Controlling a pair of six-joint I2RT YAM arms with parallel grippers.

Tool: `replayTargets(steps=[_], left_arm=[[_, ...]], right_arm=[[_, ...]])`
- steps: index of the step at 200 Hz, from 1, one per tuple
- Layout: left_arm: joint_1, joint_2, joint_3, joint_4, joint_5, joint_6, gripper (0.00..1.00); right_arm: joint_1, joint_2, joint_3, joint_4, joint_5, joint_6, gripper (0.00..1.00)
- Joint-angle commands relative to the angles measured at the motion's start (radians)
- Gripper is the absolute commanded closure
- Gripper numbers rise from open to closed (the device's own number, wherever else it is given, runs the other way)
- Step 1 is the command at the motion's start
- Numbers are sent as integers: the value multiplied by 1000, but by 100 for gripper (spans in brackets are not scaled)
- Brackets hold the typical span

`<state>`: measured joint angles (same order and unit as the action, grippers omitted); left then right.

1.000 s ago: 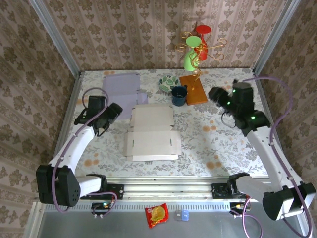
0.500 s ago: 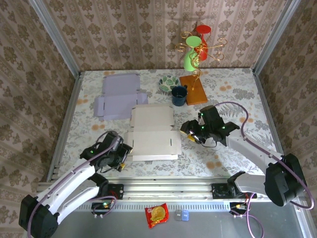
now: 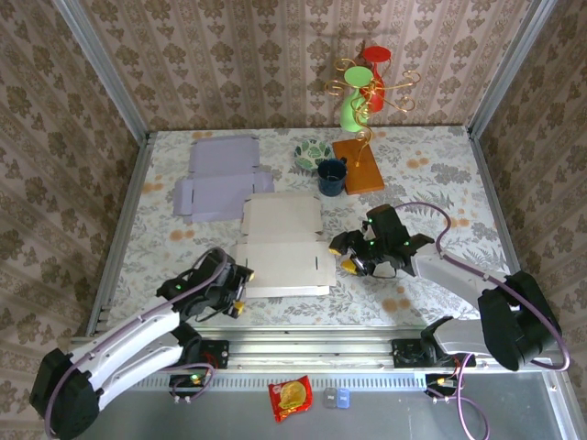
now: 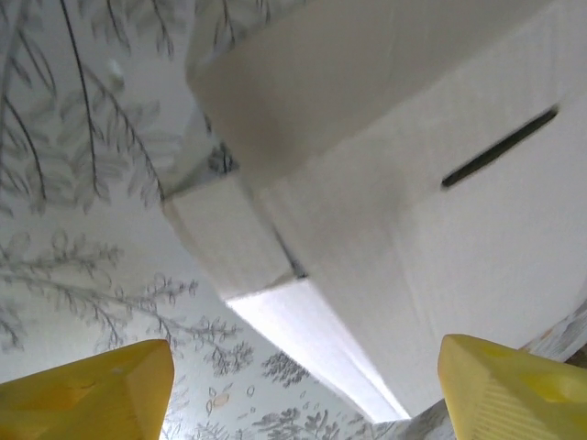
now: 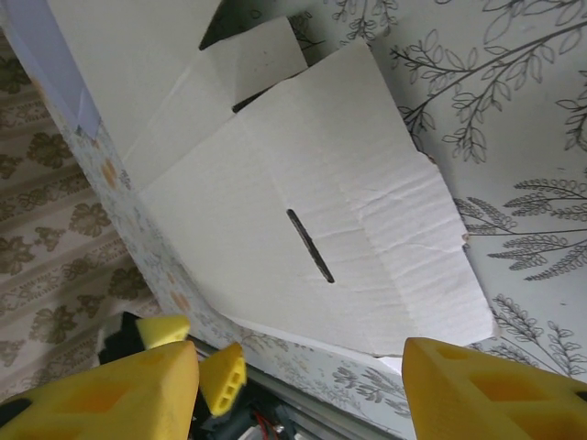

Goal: Fold the paper box

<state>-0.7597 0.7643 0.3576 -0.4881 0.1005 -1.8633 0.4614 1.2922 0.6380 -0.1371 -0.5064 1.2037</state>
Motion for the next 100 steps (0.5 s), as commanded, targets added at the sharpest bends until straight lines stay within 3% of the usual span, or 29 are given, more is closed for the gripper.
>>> replayTargets(steps=[1, 39, 69, 100], left_arm=[[-93, 8, -17, 79, -57, -236, 23], [-209, 80, -78, 320, -266, -316, 25], [-249, 158, -99, 395, -260, -341, 27], [-299, 170, -118, 423, -343, -355, 29]], right_arm=[[6, 28, -6, 68, -28, 37, 38], [6, 85, 14, 131, -46, 73, 38], [6, 136, 33, 156, -59, 85, 38], [6, 187, 47, 202, -77, 107, 38]])
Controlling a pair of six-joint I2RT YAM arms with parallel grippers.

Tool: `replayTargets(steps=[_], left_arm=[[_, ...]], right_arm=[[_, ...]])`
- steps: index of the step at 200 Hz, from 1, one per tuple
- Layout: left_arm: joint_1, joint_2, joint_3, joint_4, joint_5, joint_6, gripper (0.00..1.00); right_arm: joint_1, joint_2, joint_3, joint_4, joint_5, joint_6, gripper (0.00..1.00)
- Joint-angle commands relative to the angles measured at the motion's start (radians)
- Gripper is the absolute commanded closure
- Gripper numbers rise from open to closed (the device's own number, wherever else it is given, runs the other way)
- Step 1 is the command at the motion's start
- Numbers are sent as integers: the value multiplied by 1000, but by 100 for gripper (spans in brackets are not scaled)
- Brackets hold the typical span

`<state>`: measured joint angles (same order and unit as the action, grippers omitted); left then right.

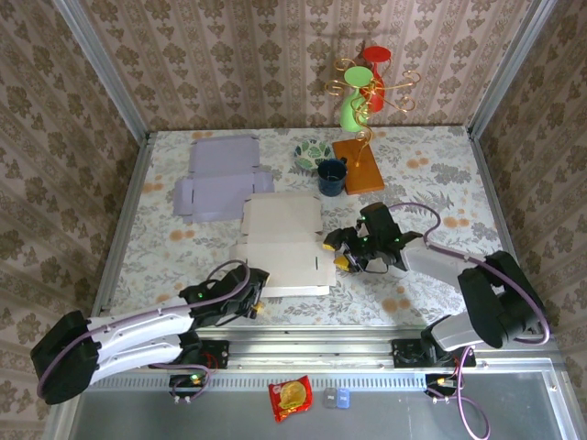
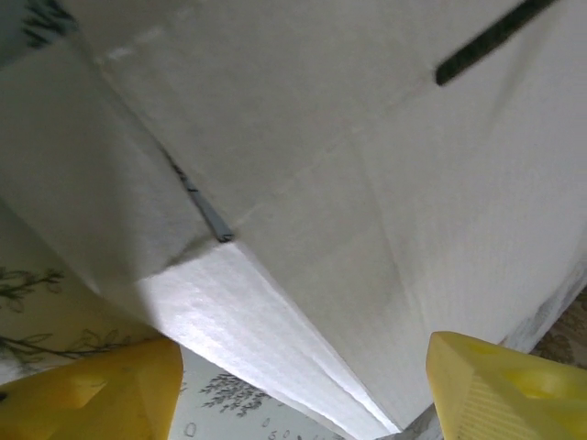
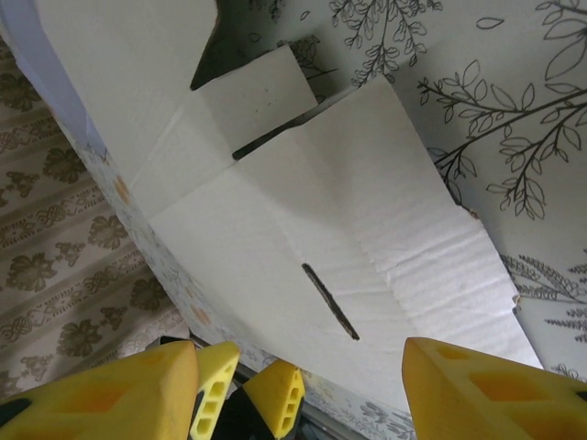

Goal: Fold the paper box

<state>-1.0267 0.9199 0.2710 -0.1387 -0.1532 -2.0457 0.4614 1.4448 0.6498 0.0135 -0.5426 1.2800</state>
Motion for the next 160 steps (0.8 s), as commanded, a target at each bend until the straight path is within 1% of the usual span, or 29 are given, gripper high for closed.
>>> replayTargets(steps=[1, 27, 64, 107, 160], left_arm=[[-32, 14, -33, 77, -93, -172, 29], [-40, 16, -66, 137, -149, -147, 33], [-40, -5, -89, 151, -195, -78, 38], [-42, -35, -106, 176, -244, -5, 51], [-41, -49, -102, 186, -253, 28, 73]], right_arm=[[6, 36, 36, 53, -42, 32, 38], [6, 64, 42, 90, -58, 51, 38], [6, 82, 45, 103, -69, 55, 38], [5, 110, 42, 102, -79, 50, 38], [-4, 152, 61, 73, -74, 14, 39]])
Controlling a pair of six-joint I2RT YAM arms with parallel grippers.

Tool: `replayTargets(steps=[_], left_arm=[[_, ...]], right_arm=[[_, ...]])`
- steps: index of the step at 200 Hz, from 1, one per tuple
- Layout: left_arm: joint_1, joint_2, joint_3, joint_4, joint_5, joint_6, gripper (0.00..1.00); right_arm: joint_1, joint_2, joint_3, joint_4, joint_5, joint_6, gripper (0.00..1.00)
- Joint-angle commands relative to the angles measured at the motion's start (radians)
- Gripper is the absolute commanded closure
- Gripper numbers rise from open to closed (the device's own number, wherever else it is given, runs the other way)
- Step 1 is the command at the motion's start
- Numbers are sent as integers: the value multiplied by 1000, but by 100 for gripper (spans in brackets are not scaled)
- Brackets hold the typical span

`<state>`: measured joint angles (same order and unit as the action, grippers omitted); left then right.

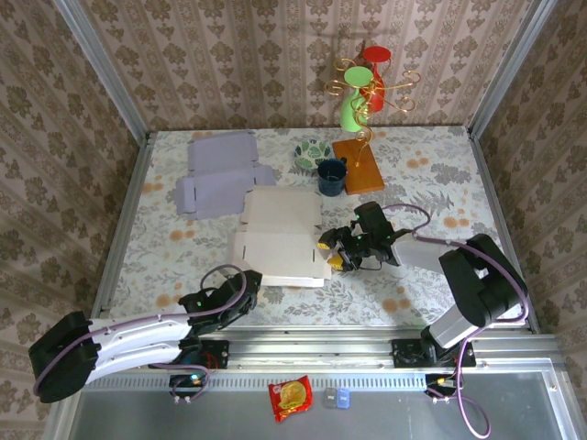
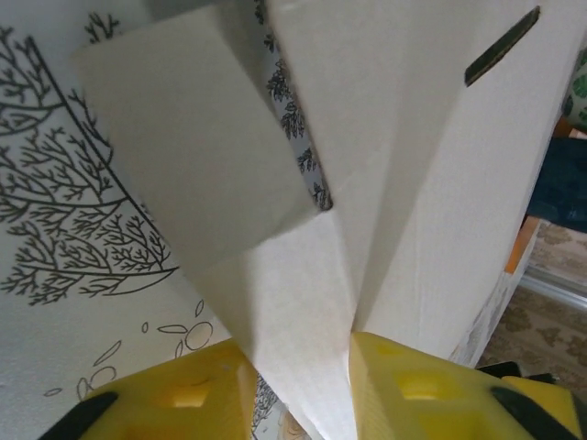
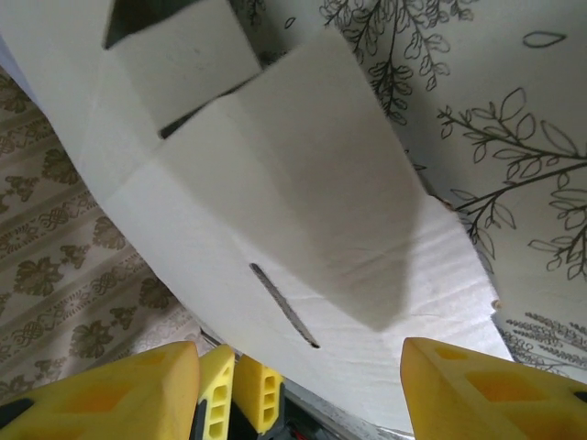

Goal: Fold the paper box

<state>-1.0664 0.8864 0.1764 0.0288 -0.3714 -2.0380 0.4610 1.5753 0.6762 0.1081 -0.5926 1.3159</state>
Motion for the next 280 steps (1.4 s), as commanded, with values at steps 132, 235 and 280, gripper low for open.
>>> replayTargets(steps=[132, 235, 280], left_arm=[[-2, -96, 65, -77, -81, 59, 100], [-1, 9, 237, 17, -116, 87, 100], [-1, 18, 255, 32, -115, 99, 100]], right_arm=[[-6, -138, 5, -113, 48, 54, 41], [301, -387, -86, 76, 456, 662, 33], [340, -262, -26, 168, 478, 671, 33]])
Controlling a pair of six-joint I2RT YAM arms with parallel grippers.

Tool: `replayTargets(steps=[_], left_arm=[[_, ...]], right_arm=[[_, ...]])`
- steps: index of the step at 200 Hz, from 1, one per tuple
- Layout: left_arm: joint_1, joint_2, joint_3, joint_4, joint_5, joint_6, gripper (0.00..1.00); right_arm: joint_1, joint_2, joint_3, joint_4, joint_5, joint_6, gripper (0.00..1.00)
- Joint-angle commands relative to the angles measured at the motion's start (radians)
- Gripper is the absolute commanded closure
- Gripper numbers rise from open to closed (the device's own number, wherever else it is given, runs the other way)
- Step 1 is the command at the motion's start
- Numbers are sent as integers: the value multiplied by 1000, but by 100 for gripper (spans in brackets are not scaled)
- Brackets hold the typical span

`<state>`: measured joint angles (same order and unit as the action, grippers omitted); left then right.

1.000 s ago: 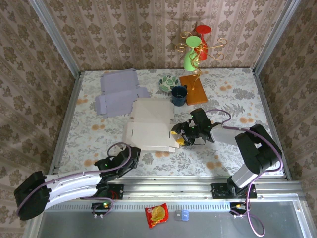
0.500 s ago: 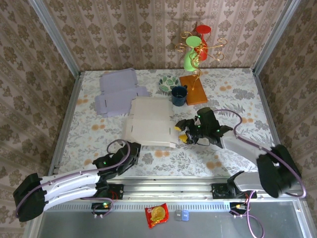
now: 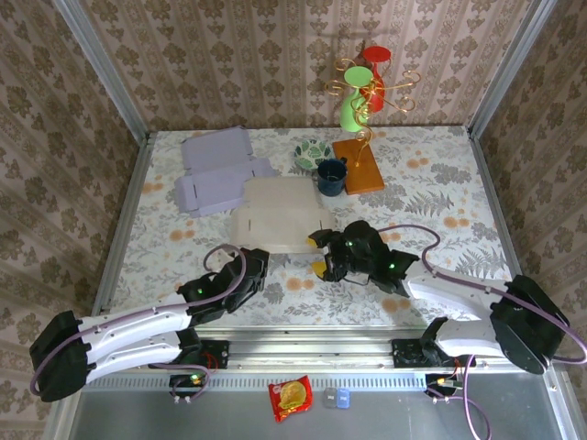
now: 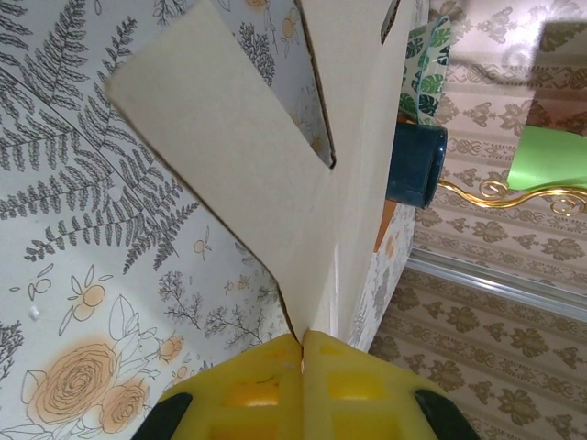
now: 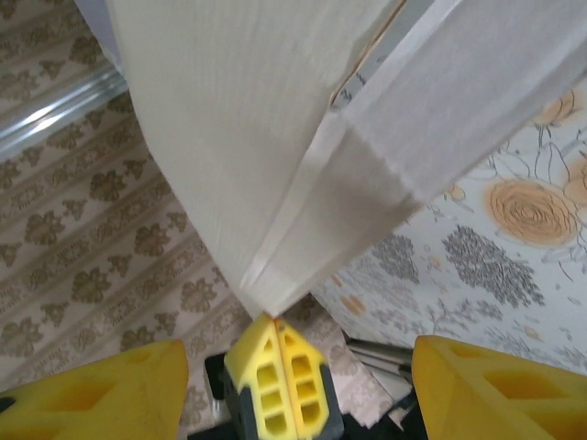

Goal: Fold the paper box

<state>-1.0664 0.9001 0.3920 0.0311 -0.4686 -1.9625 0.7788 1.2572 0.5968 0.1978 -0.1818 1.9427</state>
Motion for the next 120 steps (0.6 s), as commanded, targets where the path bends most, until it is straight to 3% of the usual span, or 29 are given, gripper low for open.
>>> replayTargets(steps=[1, 57, 120], left_arm=[[-1, 4, 40, 29, -18, 23, 100], [-3, 31, 58, 63, -3, 37, 100], [-7, 36, 61, 69, 7, 38, 100]], right_arm=[[24, 58, 54, 81, 67, 44, 33], [35, 116, 84, 116, 124, 19, 38], [31, 128, 103, 130, 168, -1, 60]])
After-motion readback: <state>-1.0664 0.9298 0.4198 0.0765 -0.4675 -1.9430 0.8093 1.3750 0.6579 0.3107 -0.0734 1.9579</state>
